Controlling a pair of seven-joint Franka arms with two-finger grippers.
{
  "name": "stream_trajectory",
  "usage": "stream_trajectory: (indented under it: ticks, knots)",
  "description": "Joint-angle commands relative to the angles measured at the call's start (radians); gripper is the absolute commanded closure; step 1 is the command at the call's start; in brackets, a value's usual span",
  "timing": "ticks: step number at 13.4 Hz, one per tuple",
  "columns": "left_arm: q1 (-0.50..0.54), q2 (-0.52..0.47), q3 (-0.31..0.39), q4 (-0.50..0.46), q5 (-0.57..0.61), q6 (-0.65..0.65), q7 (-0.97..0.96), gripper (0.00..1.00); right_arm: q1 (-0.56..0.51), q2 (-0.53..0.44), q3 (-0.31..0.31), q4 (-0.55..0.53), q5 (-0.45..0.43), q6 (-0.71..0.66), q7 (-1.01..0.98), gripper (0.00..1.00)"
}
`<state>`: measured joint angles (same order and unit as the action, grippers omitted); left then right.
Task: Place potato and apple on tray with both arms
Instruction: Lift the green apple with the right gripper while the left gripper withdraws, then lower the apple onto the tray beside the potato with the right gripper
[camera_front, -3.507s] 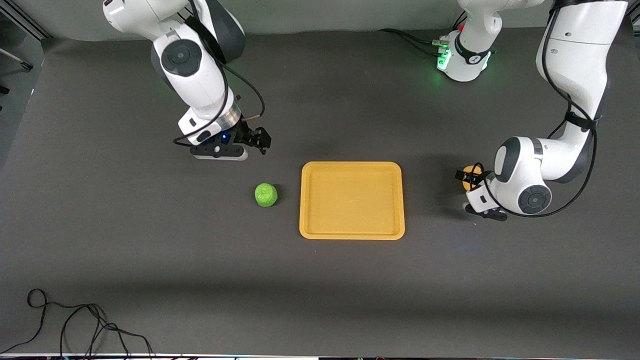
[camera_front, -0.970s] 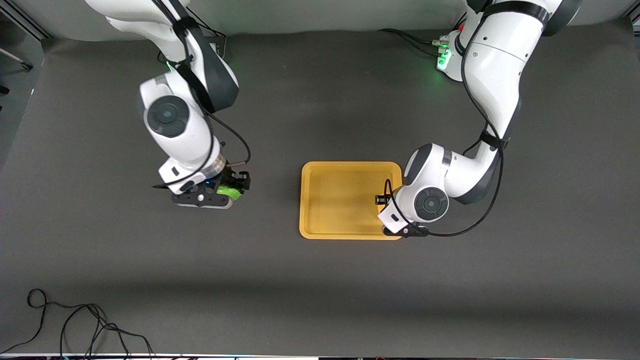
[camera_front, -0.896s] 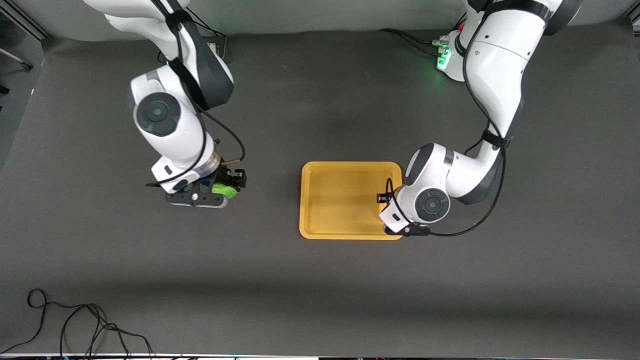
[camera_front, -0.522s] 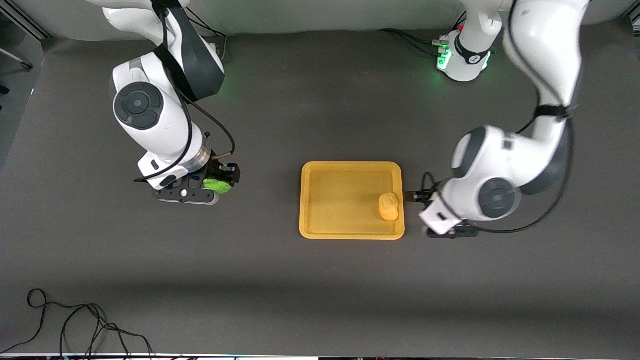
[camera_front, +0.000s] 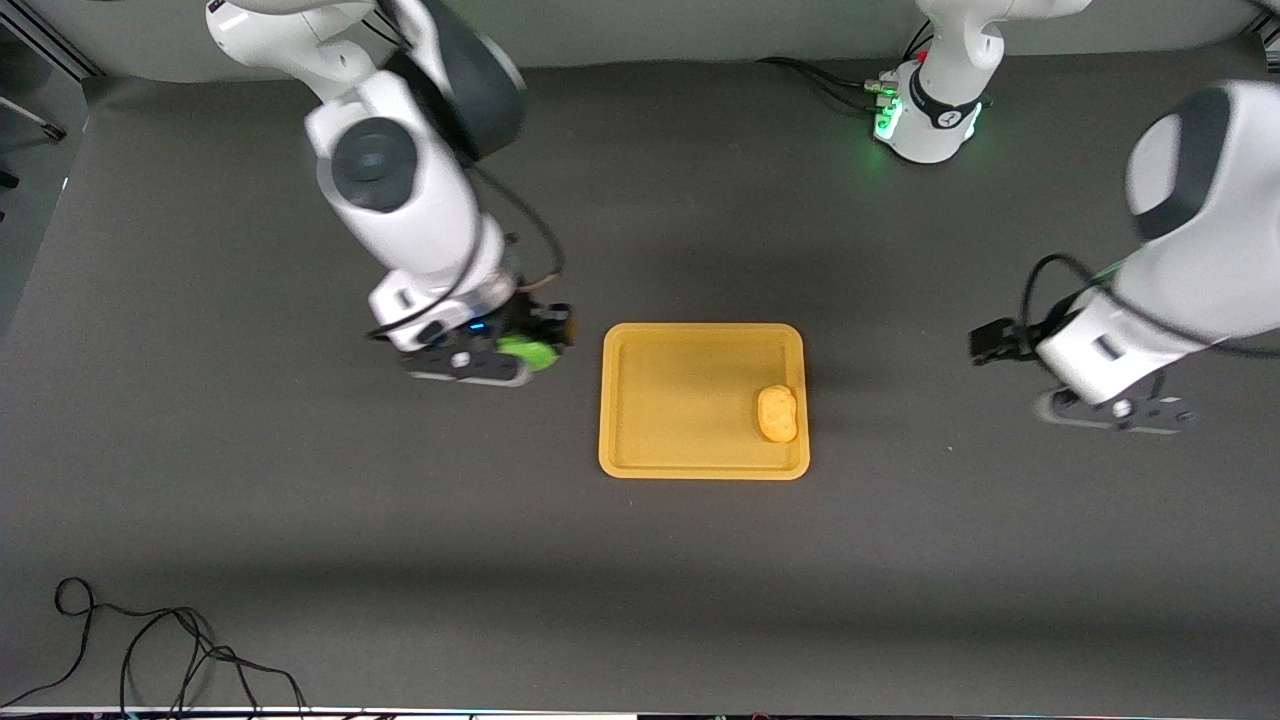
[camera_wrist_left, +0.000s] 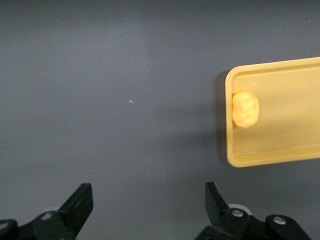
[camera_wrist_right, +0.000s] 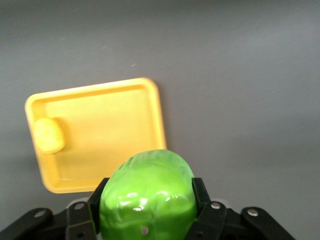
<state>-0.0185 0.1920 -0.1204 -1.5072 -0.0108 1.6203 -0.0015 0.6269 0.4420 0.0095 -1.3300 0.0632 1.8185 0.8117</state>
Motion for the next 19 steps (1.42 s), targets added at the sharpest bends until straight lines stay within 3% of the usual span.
stream_trajectory:
  ticks: [1, 3, 5, 7, 13, 19]
  knots:
    - [0.047, -0.098, -0.004, -0.099, 0.008, 0.027, 0.083, 0.0, 0.1, 0.211, -0.002, 0.282, -0.045, -0.056, 0.182, 0.59]
    - [0.051, -0.111, 0.004, -0.097, 0.009, 0.056, 0.096, 0.0, 0.166, 0.294, -0.005, 0.356, -0.048, -0.048, 0.259, 0.59]
    - [0.074, -0.135, 0.018, -0.114, 0.012, 0.05, 0.159, 0.0, 0.203, 0.351, -0.01, 0.359, -0.065, 0.01, 0.296, 0.59]
    - [0.123, -0.144, 0.018, -0.136, 0.003, 0.052, 0.241, 0.0, 0.205, 0.417, -0.01, 0.356, -0.086, 0.082, 0.296, 0.59]
    - [0.127, -0.167, 0.022, -0.157, 0.021, 0.049, 0.176, 0.01, 0.204, 0.587, -0.011, 0.35, -0.152, 0.286, 0.297, 0.59]
    - [0.176, -0.206, 0.025, -0.157, 0.04, 0.027, 0.164, 0.0, 0.206, 0.649, -0.011, 0.35, -0.152, 0.364, 0.296, 0.59]
